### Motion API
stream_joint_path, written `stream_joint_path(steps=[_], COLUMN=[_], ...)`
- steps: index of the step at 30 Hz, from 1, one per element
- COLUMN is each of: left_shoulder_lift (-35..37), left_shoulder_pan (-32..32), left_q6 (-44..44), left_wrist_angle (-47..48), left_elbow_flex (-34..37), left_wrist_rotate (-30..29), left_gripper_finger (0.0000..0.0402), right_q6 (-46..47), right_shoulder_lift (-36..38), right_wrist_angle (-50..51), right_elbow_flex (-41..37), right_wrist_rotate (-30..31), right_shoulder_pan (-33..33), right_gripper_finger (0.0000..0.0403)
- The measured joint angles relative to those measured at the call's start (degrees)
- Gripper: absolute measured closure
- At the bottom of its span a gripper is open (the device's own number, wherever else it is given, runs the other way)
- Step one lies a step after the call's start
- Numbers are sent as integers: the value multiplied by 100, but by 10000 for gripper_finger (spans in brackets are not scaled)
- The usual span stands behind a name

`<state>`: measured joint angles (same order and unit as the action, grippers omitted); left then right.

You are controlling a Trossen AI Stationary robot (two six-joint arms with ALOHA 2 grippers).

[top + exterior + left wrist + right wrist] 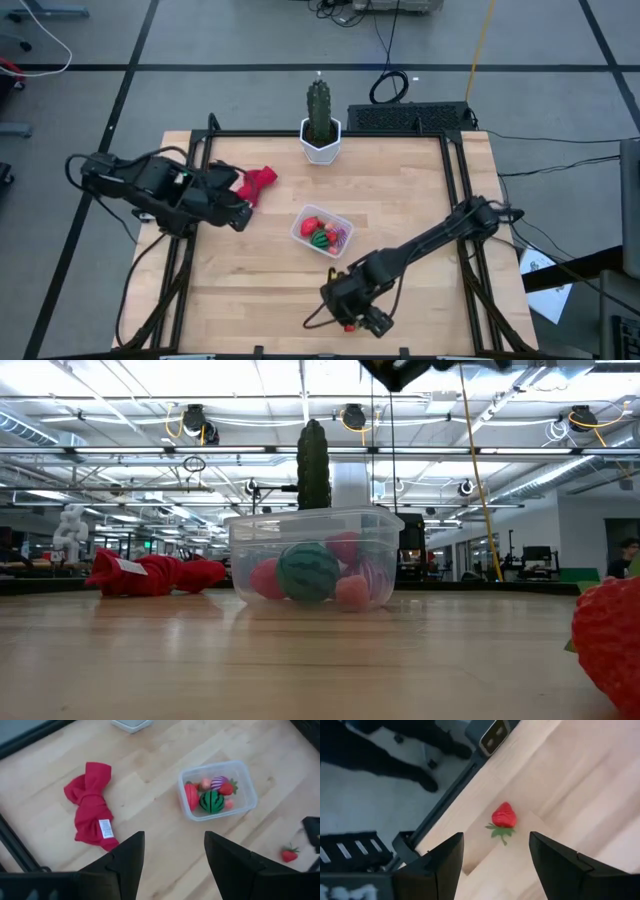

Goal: Pick and placing Produce into tupperware
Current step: Put the red strawberry into the transparent container

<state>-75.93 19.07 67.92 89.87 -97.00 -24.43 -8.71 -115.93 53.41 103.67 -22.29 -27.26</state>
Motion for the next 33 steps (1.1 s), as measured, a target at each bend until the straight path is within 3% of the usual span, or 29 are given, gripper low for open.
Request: stream_joint_path(steps=[4,10,17,33], left_shoulder_lift=[27,26,25,18], left_shoulder_pan=[147,296,319,321], left_q6=[239,570,744,890], left_wrist_angle=[10,10,12,12], left_elbow_flex=[-4,-4,-4,-4], left_wrist_rotate=[33,48,46,44], left_gripper_finger=[192,192,192,192], right_q6=[-345,-781,-1019,-601], right_shoulder_lift=[-352,-737,-974,-1061], right_wrist_angle=[53,336,-103,-515], right_elbow_flex=[99,222,252,245], right_wrist_rotate=[34,869,1479,1467], right_shoulder_pan=[-141,-355,-533,-626], right_gripper_finger=[186,186,186,186])
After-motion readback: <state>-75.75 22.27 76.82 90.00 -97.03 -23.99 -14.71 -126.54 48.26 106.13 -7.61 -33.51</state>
